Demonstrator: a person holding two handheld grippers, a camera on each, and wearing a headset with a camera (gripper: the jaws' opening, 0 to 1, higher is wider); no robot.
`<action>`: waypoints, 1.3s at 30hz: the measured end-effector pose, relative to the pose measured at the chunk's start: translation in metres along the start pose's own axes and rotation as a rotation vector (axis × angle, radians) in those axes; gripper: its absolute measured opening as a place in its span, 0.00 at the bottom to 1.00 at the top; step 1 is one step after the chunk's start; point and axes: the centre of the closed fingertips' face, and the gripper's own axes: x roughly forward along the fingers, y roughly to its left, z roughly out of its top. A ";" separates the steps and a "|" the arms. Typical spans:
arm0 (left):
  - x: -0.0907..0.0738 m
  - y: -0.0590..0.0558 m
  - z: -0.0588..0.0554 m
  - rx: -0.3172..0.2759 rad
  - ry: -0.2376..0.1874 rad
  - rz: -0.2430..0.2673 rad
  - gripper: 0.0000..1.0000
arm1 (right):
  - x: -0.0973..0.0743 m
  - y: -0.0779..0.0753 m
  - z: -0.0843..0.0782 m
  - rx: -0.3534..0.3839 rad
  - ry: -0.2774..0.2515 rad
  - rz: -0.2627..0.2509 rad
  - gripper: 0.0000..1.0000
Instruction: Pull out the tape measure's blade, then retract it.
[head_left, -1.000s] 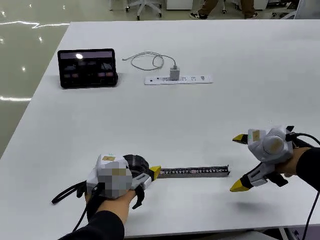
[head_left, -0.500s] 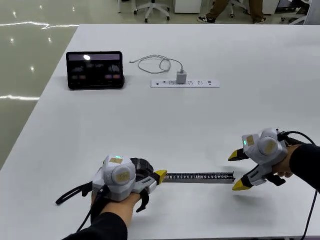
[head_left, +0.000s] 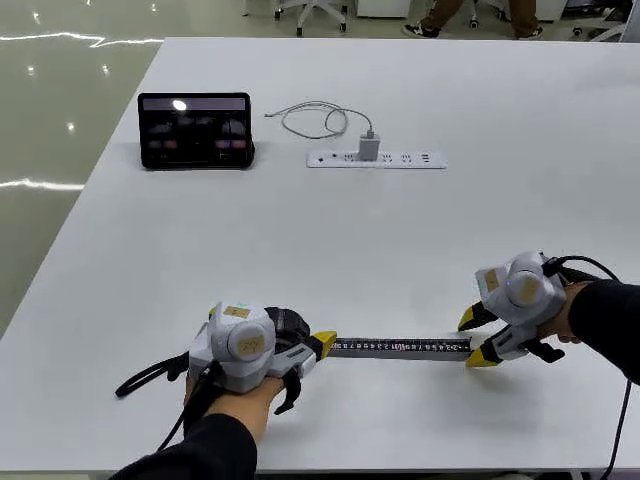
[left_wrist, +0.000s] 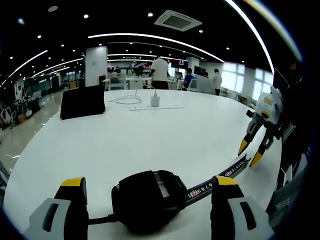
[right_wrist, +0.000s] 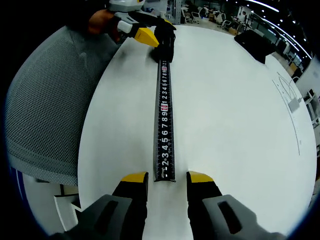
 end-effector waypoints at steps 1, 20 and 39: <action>0.000 0.000 0.000 0.001 -0.002 -0.001 1.00 | 0.001 0.001 -0.001 0.001 0.003 0.002 0.26; 0.003 -0.002 -0.005 -0.005 0.009 -0.002 1.00 | 0.002 0.002 -0.003 0.057 -0.013 -0.014 0.11; 0.011 0.006 -0.018 -0.115 0.041 0.027 0.78 | 0.004 0.000 -0.002 0.138 0.096 -0.030 0.11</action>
